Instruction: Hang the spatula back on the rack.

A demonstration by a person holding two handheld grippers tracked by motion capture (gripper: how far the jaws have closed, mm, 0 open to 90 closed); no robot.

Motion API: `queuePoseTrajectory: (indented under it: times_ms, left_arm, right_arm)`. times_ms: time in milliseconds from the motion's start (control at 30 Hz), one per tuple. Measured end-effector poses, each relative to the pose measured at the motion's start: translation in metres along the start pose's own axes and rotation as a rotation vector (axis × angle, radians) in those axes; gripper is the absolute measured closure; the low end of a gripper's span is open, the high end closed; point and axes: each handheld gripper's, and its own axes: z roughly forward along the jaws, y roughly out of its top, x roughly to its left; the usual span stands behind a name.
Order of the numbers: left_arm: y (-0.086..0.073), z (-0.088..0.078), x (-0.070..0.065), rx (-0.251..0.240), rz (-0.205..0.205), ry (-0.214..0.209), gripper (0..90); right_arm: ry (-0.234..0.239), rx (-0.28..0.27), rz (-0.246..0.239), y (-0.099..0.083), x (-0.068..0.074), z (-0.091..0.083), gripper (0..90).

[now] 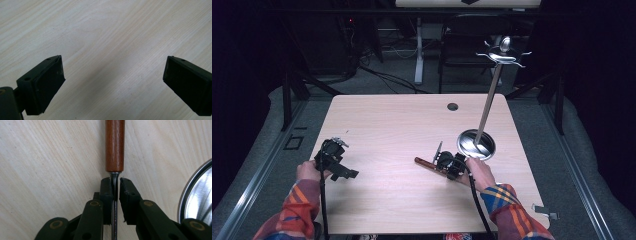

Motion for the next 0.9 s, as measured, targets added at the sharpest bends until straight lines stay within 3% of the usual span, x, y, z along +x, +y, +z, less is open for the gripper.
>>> queuePoseTrajectory:
  times_ms: [533,900]
  left_arm:
    - [0.0,-0.001,0.0,0.003,0.005,0.005,3.3]
    - [-0.001,-0.001,0.0,0.0,0.005,0.005,3.4]
  right_arm:
    - [-0.007,0.016,-0.019,0.006,0.002,0.004,84.4]
    - [-0.004,-0.037,-0.007,0.0,-0.001,-0.007,84.5]
